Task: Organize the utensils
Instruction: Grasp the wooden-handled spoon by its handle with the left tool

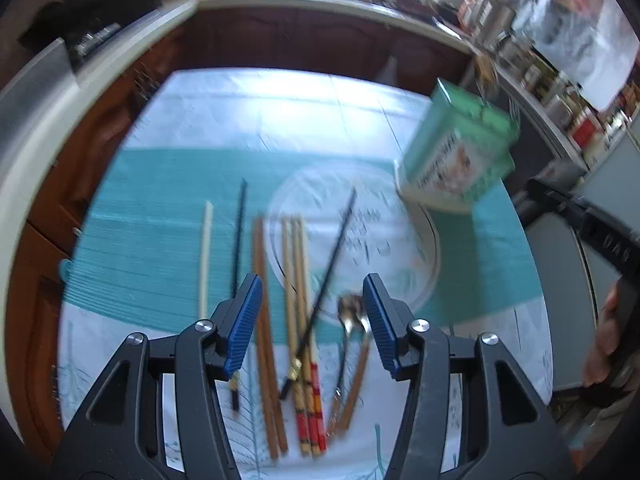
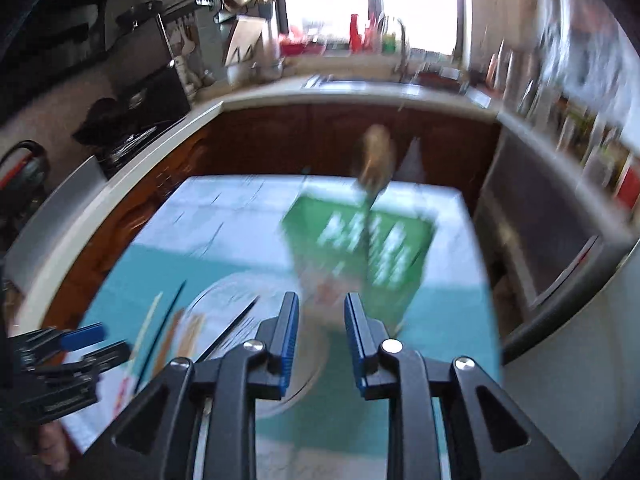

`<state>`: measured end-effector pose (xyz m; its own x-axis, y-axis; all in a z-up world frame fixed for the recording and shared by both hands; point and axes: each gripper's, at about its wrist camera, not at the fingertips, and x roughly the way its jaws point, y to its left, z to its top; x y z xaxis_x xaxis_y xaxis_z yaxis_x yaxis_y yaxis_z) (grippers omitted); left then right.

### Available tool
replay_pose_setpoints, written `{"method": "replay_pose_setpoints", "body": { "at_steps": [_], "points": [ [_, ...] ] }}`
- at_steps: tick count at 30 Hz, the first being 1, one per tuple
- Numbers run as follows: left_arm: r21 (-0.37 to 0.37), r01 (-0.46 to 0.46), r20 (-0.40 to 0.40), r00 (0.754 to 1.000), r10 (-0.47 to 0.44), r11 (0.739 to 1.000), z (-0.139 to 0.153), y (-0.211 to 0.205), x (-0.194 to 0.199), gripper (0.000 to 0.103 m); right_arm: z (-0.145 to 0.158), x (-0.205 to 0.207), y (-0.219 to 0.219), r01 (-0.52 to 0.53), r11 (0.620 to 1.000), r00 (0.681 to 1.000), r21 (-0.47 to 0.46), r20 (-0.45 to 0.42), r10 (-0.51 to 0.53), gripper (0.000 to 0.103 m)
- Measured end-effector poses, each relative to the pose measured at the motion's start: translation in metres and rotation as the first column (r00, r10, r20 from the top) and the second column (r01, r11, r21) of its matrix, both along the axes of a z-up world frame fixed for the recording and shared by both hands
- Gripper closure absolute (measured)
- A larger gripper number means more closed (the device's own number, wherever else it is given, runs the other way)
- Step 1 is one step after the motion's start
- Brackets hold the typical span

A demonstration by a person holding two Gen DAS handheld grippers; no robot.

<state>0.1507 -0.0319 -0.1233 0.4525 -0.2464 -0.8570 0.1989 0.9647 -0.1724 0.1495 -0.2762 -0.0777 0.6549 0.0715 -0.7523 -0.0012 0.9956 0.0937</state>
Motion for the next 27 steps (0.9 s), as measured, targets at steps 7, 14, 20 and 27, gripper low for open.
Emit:
{"method": "replay_pose_setpoints", "body": {
  "at_steps": [7,14,20,27],
  "points": [
    [-0.009,0.103,-0.081,0.991,-0.104,0.995,-0.039,-0.019,-0.010,0.068,-0.060,-0.018,0.015,0.009,0.987,0.989,0.162,-0.149,0.015,0.079],
    [-0.020,0.135,-0.161,0.977,-0.136,0.991,-0.070,-0.029,-0.009,0.084,-0.097,-0.037,0.029,0.003,0.967,0.971,0.255,-0.234,0.059,0.079],
    [-0.006,0.156,-0.182,0.971,-0.154,0.988,-0.080,-0.036,-0.004,0.089,-0.109,-0.044,0.032,-0.017,0.964,0.962,0.266,-0.257,0.088,0.080],
    [0.048,0.179,-0.210,0.964,-0.165,0.983,-0.088,-0.048,0.000,0.089,-0.111,-0.044,0.029,-0.020,0.956,0.963,0.294,-0.252,0.098,0.080]
  ]
}}
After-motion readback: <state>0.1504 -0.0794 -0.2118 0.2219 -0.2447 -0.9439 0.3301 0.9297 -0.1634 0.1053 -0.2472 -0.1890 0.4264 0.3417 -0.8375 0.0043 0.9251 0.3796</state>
